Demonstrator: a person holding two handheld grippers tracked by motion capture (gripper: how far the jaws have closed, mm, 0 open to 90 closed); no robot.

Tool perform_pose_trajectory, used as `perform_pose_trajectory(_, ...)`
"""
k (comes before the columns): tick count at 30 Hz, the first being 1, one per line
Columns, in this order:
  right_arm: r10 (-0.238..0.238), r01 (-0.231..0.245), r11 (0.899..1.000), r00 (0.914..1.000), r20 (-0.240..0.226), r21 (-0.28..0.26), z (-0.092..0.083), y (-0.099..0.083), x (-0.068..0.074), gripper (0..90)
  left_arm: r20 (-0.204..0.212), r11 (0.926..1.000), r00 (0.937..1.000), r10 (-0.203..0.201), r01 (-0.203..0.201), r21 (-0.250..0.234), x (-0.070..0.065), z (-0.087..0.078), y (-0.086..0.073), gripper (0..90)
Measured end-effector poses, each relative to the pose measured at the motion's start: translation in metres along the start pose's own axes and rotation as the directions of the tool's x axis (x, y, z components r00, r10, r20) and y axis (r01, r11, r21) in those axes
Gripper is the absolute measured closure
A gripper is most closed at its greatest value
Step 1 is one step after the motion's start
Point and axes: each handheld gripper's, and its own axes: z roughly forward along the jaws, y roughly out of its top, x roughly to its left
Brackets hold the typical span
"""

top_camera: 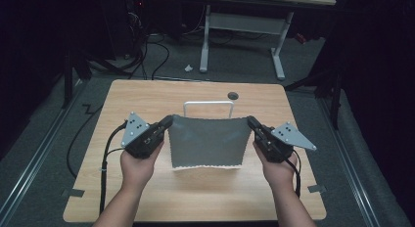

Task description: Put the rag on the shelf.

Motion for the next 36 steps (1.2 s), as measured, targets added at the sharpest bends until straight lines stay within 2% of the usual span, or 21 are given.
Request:
perform_pose_trajectory(2,-0.001,0.001,1.0,1.0,0.001,-0.01,0.002,0.005,-0.001,89.9,-0.003,0.9999,0.9999,0.013,-0.013,-0.009,0.002,0.001,0.006,89.2)
perform_pose_trajectory(7,-0.007,0.008,0.999,0.9999,0.008,-0.033,0.01,0.015,-0.005,89.9,-0.009,0.9995,0.9998,0.015,-0.015,-0.028,0.008,0.007,0.018,89.2)
perform_pose_trajectory(13,0.017,-0.016,0.999,0.9997,0.016,-0.047,0.019,0.024,-0.012,89.9,-0.017,0.9993,0.9995,0.028,-0.028,-0.027,0.015,0.018,0.025,89.2)
perform_pose_trajectory(17,0.036,-0.034,0.998,0.9991,0.024,-0.058,0.027,0.028,-0.017,89.9,-0.033,0.9984,0.998,0.054,-0.054,-0.018,0.018,0.027,0.03,89.2)
perform_pose_trajectory(25,0.037,-0.035,0.998,0.9988,0.034,-0.051,0.047,0.037,-0.025,89.9,-0.064,0.9977,0.9957,0.067,-0.067,-0.002,0.031,0.044,0.038,89.2)
perform_pose_trajectory(30,0.027,-0.026,0.999,0.9988,0.04,-0.037,0.064,0.041,-0.03,89.9,-0.06,0.9992,0.9974,0.039,-0.039,0.0,0.044,0.056,0.04,89.2)
perform_pose_trajectory(33,0.027,-0.026,0.999,0.9987,0.044,-0.035,0.069,0.042,-0.032,89.9,-0.073,0.998,0.9955,0.061,-0.06,0.02,0.049,0.065,0.041,89.2)
perform_pose_trajectory(36,0.029,-0.028,0.999,0.998,0.056,-0.017,0.084,0.042,-0.041,89.9,-0.082,0.9977,0.9949,0.059,-0.056,0.038,0.053,0.077,0.042,89.2)
